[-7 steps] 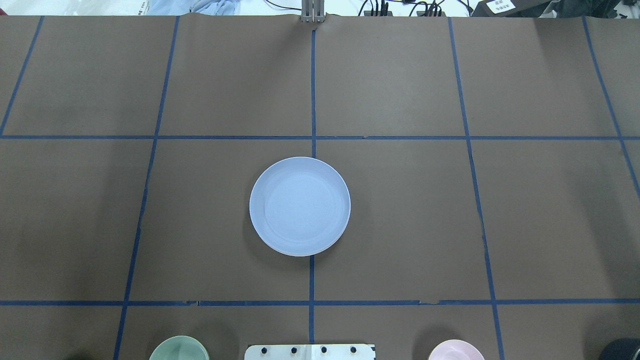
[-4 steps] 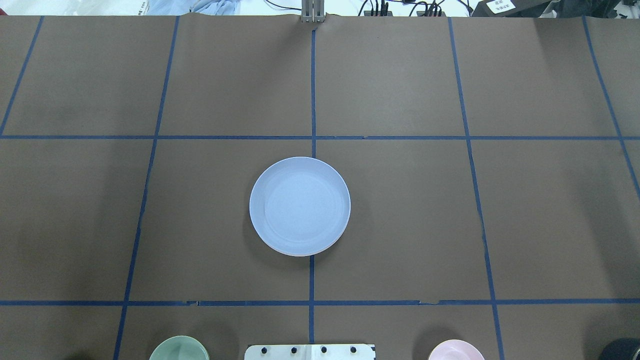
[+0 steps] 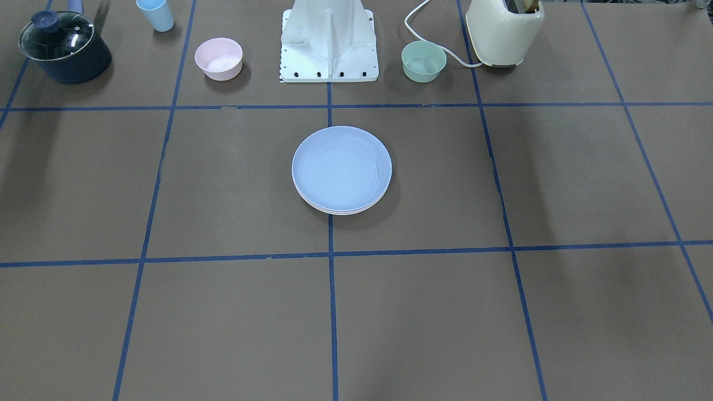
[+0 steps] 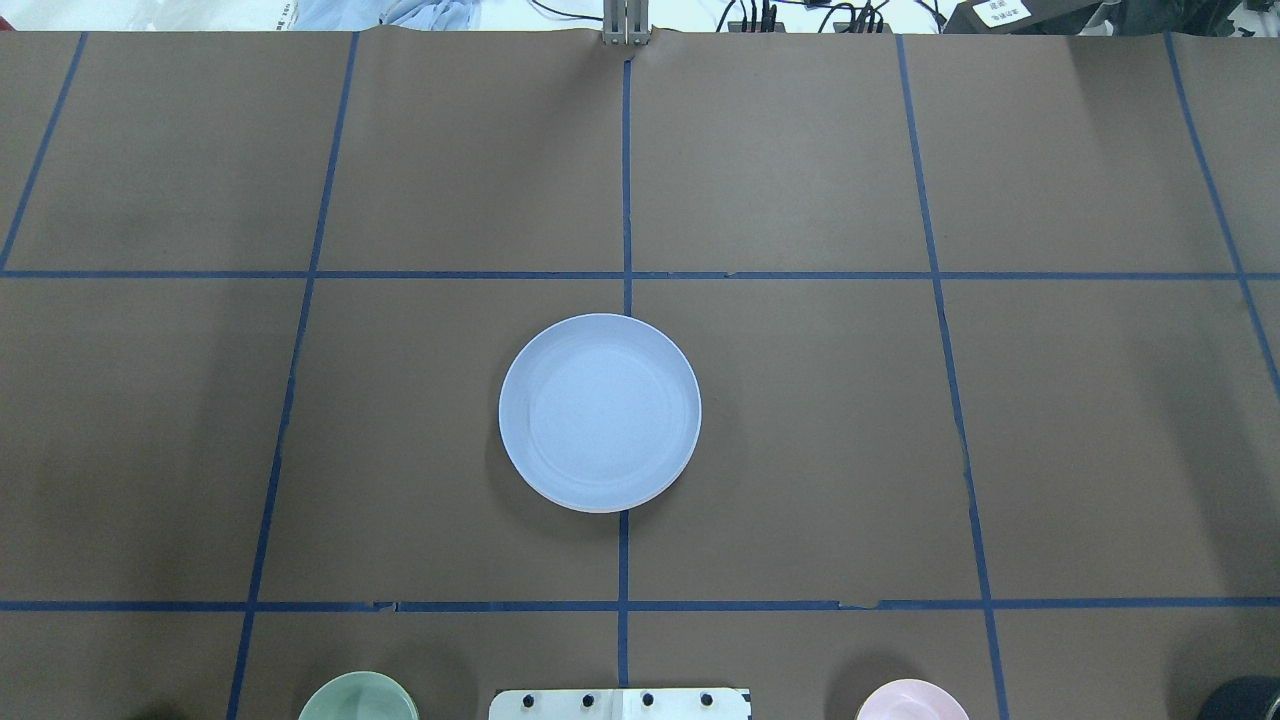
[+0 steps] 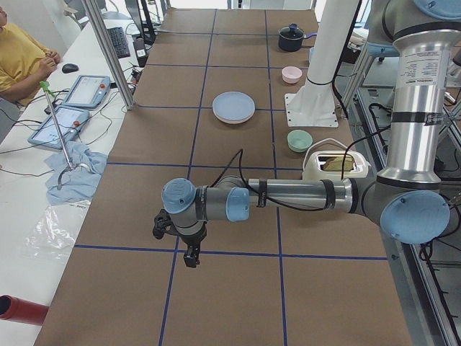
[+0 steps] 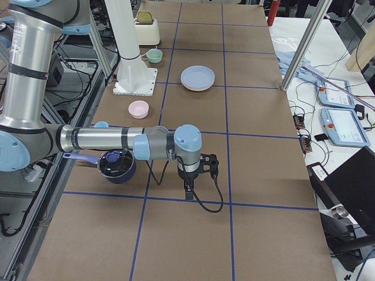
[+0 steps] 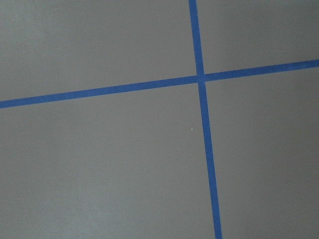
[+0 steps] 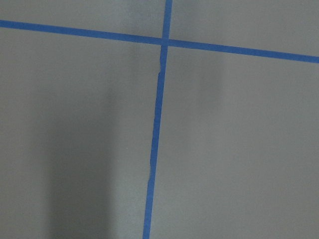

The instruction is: Stack three plates with pink and blue

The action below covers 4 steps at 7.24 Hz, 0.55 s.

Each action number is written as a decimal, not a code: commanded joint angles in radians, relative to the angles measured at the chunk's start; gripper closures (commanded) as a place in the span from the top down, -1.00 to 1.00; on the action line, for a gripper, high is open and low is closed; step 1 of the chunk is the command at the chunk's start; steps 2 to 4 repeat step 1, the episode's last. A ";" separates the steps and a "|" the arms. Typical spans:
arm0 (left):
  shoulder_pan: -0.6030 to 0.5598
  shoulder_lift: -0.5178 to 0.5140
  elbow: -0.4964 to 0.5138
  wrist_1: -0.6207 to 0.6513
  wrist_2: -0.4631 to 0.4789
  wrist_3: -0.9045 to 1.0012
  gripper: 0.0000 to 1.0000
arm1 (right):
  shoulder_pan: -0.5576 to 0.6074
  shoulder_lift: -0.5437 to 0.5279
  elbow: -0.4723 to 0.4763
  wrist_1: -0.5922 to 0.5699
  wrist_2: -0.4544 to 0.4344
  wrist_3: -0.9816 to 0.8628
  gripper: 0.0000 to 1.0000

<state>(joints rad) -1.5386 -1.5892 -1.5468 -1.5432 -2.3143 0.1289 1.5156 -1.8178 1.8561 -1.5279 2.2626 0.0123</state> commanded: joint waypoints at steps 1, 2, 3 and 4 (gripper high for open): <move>0.000 0.000 -0.001 0.000 0.004 -0.003 1.00 | 0.000 0.000 0.000 0.000 0.000 0.000 1.00; 0.000 0.000 -0.001 0.000 0.004 -0.003 1.00 | 0.000 0.000 0.000 0.000 0.000 0.000 1.00; 0.000 0.000 -0.001 0.000 0.004 -0.003 1.00 | 0.000 0.000 0.000 0.000 0.000 0.000 1.00; 0.000 0.000 -0.001 0.000 0.004 -0.003 1.00 | 0.000 0.000 0.000 0.000 0.000 0.000 1.00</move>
